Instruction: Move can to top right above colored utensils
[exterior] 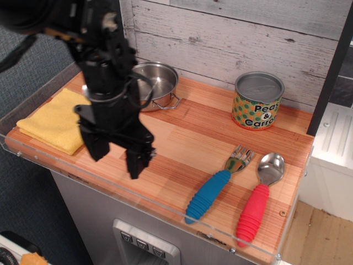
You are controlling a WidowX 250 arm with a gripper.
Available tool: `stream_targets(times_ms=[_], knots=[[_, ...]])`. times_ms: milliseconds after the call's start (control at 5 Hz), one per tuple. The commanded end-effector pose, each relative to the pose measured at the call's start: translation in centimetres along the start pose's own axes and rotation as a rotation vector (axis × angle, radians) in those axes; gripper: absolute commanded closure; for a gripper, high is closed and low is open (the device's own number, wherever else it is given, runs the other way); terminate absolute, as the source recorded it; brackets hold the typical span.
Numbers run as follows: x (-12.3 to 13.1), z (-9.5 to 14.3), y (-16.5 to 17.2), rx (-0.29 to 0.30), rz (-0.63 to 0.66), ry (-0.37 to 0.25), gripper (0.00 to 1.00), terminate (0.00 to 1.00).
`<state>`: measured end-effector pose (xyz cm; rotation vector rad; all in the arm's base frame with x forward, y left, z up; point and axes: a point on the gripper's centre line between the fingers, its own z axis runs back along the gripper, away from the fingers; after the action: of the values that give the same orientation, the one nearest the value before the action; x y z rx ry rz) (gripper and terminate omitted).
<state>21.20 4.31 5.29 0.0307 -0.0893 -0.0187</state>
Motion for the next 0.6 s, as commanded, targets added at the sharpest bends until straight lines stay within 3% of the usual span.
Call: stream_targets(times_ms=[0, 400], knots=[[-1.98, 1.31, 0.24, 0.019, 0.024, -0.061, 0.00, 0.00], [-2.76, 1.47, 0.00, 0.015, 0.040, -0.063, 0.00, 0.00]])
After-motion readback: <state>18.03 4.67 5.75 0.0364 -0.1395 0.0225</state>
